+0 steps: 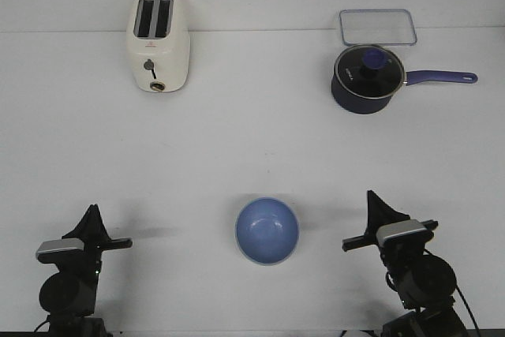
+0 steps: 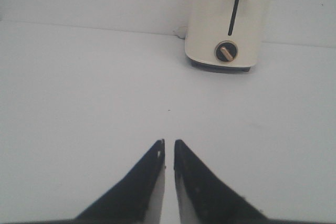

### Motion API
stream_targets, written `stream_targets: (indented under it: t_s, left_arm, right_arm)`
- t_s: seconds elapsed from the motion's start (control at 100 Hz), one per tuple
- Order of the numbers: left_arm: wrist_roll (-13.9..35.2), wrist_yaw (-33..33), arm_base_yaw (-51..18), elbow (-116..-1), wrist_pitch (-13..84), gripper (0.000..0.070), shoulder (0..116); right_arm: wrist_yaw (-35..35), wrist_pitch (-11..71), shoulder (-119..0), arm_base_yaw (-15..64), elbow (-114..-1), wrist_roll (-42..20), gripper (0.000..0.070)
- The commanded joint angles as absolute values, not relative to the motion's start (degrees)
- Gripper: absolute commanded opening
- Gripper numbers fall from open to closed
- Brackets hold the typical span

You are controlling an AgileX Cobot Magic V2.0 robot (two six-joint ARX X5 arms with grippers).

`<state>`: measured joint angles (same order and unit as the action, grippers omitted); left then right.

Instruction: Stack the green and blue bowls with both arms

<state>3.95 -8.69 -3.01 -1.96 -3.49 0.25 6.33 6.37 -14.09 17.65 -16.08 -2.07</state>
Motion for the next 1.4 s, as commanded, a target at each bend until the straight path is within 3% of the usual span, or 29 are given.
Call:
stream_targets:
  t_s: [0.0,0.1,0.24,1.39]
  left_arm:
    - [3.49,-8.56,-2.96,-0.80,-4.40,0.0015,0.19]
    - [3.49,-8.56,-2.96,-0.80,-4.40,0.0015,0.19]
    - [3.49,-8.56,-2.96,-0.80,-4.40,0.0015,0.19]
    - [3.51,-8.56,-2.96,-0.80,-4.40,0.0015,0.19]
  right_arm:
    - [2.87,6.00,-10.33,9.37,-12.95,0.36,0.0012]
    - [2.31,5.93,-5.80,3.11,-8.19,0.47,0.0012]
    - [2.35,5.89,-2.59,0.30,-3.22,0.47,0.0012]
    - [2.96,5.98,-0.05,0.14,-0.73,-0.16,0.0012]
